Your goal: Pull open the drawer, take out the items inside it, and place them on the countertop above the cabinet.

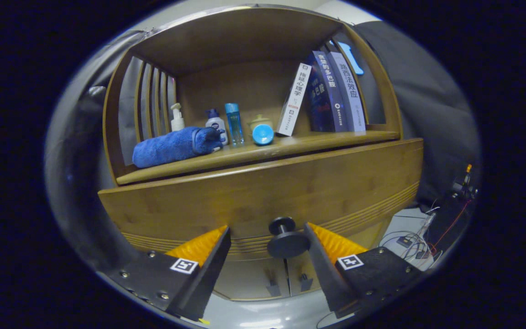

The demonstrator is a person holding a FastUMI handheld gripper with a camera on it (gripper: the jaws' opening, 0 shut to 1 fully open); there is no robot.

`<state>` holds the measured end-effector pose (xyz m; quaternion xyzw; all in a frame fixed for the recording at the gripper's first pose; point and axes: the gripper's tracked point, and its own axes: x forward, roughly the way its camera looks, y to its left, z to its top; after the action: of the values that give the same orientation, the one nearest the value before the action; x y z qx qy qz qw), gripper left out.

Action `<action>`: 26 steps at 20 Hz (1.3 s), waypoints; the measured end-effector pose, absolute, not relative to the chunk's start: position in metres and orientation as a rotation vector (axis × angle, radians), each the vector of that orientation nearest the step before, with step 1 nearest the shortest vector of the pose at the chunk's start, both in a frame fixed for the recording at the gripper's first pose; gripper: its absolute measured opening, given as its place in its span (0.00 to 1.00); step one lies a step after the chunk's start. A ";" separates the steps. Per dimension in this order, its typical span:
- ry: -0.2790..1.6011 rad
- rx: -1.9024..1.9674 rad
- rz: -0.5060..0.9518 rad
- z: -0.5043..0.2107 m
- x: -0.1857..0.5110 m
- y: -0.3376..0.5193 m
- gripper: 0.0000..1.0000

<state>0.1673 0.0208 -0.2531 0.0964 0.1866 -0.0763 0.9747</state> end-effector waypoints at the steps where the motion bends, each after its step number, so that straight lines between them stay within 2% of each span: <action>1: 0.375 0.199 -0.152 -0.254 0.172 0.021 0.95; 9: 0.374 0.225 -0.134 -0.262 0.203 0.022 0.95; 26: 0.385 0.229 -0.118 -0.263 0.200 0.022 0.95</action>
<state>0.2005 0.0221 -0.2630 0.1134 0.1906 -0.0585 0.9733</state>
